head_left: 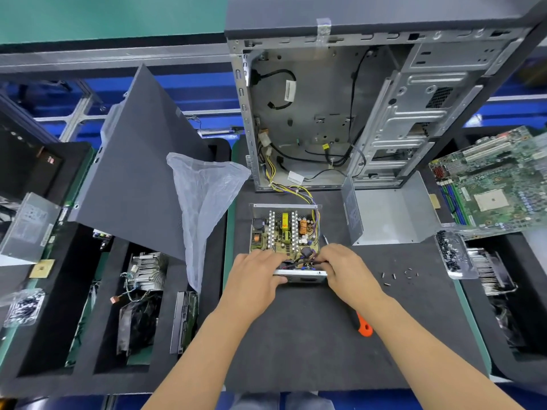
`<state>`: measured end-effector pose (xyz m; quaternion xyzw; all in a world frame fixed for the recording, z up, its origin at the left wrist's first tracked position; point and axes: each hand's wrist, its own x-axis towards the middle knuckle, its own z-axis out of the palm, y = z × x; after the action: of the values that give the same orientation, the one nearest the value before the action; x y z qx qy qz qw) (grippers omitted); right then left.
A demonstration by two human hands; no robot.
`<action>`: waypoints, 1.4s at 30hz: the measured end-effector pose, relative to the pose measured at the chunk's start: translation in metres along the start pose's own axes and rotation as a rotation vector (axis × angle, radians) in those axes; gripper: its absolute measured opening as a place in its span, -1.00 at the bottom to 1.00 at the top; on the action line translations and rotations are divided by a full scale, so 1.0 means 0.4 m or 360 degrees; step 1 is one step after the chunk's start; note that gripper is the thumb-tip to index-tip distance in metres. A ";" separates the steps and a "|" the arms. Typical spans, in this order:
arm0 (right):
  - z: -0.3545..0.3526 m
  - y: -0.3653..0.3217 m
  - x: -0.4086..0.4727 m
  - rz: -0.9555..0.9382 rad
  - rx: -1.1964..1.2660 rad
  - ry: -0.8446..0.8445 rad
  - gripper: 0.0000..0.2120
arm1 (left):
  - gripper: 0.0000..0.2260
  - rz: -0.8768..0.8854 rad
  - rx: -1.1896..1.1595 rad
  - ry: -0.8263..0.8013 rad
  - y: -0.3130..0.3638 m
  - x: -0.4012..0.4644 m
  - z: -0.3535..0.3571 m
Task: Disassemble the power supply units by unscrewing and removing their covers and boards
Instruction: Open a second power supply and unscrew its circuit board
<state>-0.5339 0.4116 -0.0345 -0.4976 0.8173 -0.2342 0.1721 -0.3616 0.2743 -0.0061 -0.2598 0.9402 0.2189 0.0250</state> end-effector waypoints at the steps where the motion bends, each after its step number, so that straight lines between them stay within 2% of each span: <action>1: 0.001 -0.002 0.000 -0.0060 0.0017 0.0030 -0.89 | -0.67 0.0000 -0.0002 0.0000 0.000 0.000 0.000; 6: -0.003 0.000 -0.007 -0.0135 0.0007 0.0035 -0.84 | -0.67 -0.0004 -0.0005 -0.0011 0.000 0.000 0.000; 13: -0.027 0.001 0.002 -0.0340 -0.0324 -0.0075 -0.80 | -0.67 0.0008 0.0005 -0.0008 -0.002 0.000 0.002; 22: -0.035 -0.010 0.020 -0.0338 -0.0377 -0.0033 -0.67 | -0.66 0.0010 0.0007 -0.0002 -0.003 -0.002 0.002; 25: -0.035 -0.013 0.015 -0.0300 -0.0327 -0.0022 -0.70 | -0.65 0.0016 0.0026 -0.0006 -0.004 -0.002 0.004; 29: -0.043 -0.014 0.025 -0.0179 -0.0270 0.0009 -0.91 | -0.65 0.0025 0.0026 -0.0002 -0.004 0.001 0.007; 31: -0.054 -0.008 0.036 -0.0148 -0.0288 -0.0038 -0.95 | -0.64 0.0020 0.0032 0.0004 -0.005 0.000 0.006; 33: -0.077 -0.011 0.037 -0.0169 -0.0206 -0.0095 -0.93 | -0.63 0.0023 0.0035 0.0008 -0.005 0.000 0.007; 36: -0.103 -0.021 0.031 -0.0242 0.0014 -0.0044 -0.96 | -0.62 0.0019 0.0018 0.0021 -0.005 -0.001 0.007; 39: -0.119 -0.032 0.026 0.0006 0.0266 -0.0074 -0.98 | -0.60 0.0011 -0.0083 -0.0011 -0.006 0.000 -0.001; 42: -0.131 -0.039 0.027 0.0134 0.0524 -0.0111 -0.91 | -0.70 -0.0062 -0.0457 -0.0072 -0.015 0.007 -0.024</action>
<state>-0.5540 0.4069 0.0174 -0.4359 0.7814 -0.3402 0.2892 -0.3605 0.2644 -0.0004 -0.2740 0.8931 0.3565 0.0128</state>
